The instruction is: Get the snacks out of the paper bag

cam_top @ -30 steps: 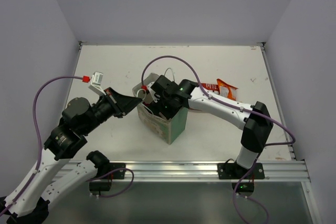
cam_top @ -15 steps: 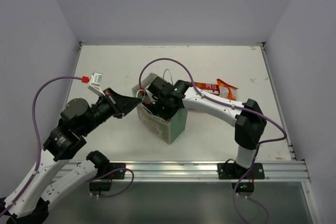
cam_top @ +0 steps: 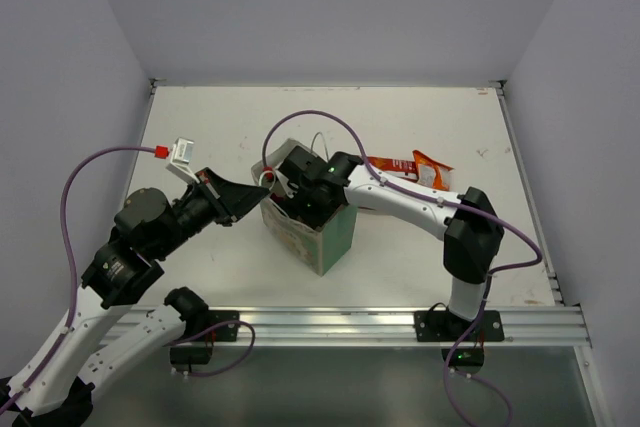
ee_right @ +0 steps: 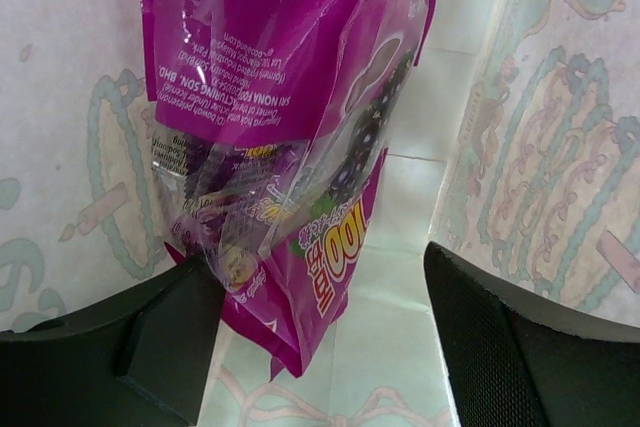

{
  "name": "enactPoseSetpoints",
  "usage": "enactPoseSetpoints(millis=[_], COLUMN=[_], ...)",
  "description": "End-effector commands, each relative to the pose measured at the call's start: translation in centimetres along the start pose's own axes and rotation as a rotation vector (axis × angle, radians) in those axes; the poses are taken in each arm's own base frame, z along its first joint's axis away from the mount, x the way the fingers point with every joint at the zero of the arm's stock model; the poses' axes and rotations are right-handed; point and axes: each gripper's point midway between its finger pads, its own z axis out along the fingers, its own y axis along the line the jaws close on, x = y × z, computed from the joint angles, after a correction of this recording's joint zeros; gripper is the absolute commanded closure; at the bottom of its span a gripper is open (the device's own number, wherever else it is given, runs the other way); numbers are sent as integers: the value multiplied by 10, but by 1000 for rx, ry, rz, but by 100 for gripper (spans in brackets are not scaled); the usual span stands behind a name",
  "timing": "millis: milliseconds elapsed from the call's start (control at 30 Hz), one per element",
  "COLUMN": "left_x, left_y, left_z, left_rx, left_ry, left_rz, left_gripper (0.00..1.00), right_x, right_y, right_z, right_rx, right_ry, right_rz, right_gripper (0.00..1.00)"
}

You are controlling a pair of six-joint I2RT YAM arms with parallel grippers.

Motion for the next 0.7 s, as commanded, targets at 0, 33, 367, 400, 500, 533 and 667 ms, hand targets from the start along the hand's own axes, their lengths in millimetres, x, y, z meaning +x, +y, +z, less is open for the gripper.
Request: enactPoseSetpoints(millis=[0, 33, 367, 400, 500, 533, 667], left_x=[-7, -7, -7, -8, -8, -8, -7], left_y=[-15, -15, -14, -15, -16, -16, -16], left_z=[-4, -4, -4, -4, -4, -4, -3], left_rx=[58, 57, 54, 55, 57, 58, 59], left_ry=[-23, -22, -23, -24, -22, -23, -22], left_rz=[25, 24, 25, 25, 25, 25, 25], left_gripper=[100, 100, 99, 99, 99, 99, 99], right_x=[-11, -11, -13, -13, -9, -8, -5], right_y=[4, 3, -1, -1, -5, -7, -9], right_z=[0, 2, 17, 18, 21, 23, 25], right_rx=[-16, -13, -4, -4, 12, 13, 17], right_ry=[-26, -25, -1, 0, 6, 8, 15], right_rz=[-14, -14, -5, -4, 4, 7, 13], right_gripper=[19, 19, 21, 21, 22, 23, 26])
